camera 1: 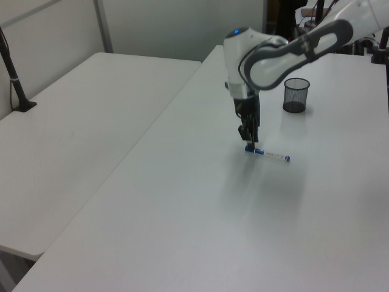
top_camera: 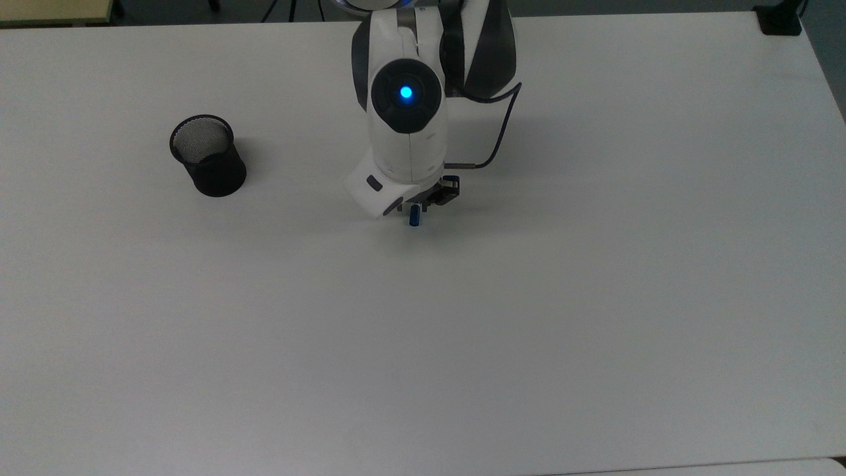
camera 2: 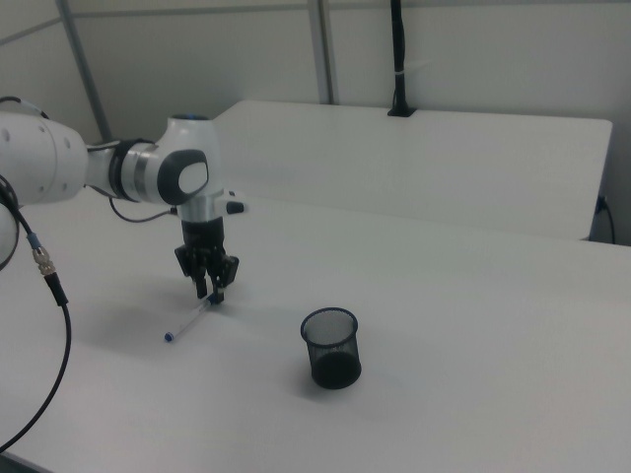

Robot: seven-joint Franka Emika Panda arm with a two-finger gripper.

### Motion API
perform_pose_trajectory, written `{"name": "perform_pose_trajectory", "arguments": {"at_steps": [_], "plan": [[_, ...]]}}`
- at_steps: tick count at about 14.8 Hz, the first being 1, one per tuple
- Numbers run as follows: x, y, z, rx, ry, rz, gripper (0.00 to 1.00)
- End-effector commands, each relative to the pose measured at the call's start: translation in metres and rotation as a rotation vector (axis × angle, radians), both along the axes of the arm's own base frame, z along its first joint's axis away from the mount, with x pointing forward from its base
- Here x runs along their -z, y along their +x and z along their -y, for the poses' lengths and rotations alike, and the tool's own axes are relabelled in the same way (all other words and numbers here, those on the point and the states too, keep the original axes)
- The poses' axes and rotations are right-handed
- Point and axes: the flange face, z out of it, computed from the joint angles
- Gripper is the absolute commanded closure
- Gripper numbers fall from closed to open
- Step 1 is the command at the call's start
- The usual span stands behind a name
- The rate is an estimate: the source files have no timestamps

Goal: Remove the marker

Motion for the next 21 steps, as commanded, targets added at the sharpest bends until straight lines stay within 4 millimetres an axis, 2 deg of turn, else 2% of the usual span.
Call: {"name": "perform_pose_trajectory", "arguments": {"at_steps": [1,2,3,4,5,6,9,12,14,16,18,19,21], "plan": [[0.003,0.01,-0.003,-0.012,-0.024,0.0,0.57],[-0.009,0.014,-0.005,-0.012,-0.019,0.018,0.57],[-0.021,0.015,-0.003,-0.007,-0.014,0.035,0.49],[-0.035,0.015,0.0,0.004,-0.009,0.055,0.27],[-0.043,0.015,0.002,0.018,-0.009,0.066,0.11],[-0.059,0.014,0.005,0.03,-0.007,0.089,0.0],[-0.122,-0.002,0.019,0.036,0.009,0.117,0.0],[-0.186,-0.036,0.061,0.072,0.003,0.177,0.0],[-0.218,-0.061,0.103,0.117,-0.006,0.207,0.0],[-0.241,-0.076,0.136,0.14,0.0,0.229,0.0],[-0.266,-0.094,0.16,0.176,0.005,0.231,0.0],[-0.27,-0.099,0.166,0.187,0.005,0.221,0.0],[-0.263,-0.096,0.161,0.188,0.001,0.199,0.0]]}}
